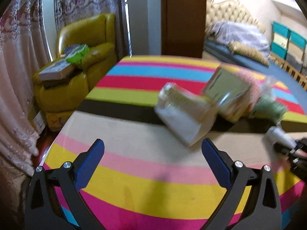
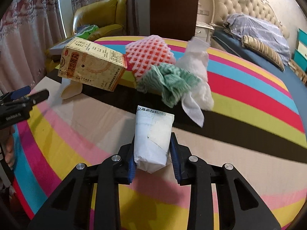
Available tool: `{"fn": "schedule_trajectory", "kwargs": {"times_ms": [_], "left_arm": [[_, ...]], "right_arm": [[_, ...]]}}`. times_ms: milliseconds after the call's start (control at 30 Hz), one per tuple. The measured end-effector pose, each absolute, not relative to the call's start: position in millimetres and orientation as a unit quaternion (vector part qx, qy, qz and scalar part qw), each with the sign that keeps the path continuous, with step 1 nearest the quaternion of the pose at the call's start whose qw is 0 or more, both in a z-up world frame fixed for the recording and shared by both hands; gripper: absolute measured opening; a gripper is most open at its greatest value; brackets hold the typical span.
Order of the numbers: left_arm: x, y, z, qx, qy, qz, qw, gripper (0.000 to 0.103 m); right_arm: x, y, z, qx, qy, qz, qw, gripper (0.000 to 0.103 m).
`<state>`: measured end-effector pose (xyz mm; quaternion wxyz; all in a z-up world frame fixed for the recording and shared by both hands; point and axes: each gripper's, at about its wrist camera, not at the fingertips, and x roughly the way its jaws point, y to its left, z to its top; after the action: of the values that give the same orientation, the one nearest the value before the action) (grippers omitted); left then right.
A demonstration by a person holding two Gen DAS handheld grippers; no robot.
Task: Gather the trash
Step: 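Grasp the white packet with the right tool while the left tool grasps the paper box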
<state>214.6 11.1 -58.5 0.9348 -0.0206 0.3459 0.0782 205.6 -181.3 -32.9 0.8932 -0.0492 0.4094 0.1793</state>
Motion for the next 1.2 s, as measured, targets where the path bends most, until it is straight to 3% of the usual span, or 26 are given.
{"fn": "schedule_trajectory", "kwargs": {"times_ms": [300, 500, 700, 933, 1200], "left_arm": [[258.2, -42.6, -31.0, 0.107, 0.310, -0.023, 0.945, 0.098], [290.8, -61.2, -27.6, 0.100, 0.316, -0.084, 0.940, 0.098], [244.9, -89.9, -33.4, 0.075, 0.321, -0.157, 0.931, 0.088], [237.1, -87.5, -38.7, 0.079, 0.312, -0.104, 0.941, 0.089], [295.0, -76.3, -36.8, 0.108, 0.330, -0.122, 0.930, 0.098]], "right_arm": [[196.6, -195.8, -31.0, -0.022, 0.401, 0.173, 0.899, 0.030], [185.6, -224.0, -33.1, 0.009, 0.403, 0.158, 0.902, 0.030], [173.7, -241.2, -32.7, 0.019, 0.396, 0.142, 0.907, 0.030], [166.7, -257.3, -32.9, 0.037, 0.393, 0.133, 0.909, 0.031], [171.1, -265.0, -37.3, 0.058, 0.404, 0.133, 0.903, 0.031]]}}
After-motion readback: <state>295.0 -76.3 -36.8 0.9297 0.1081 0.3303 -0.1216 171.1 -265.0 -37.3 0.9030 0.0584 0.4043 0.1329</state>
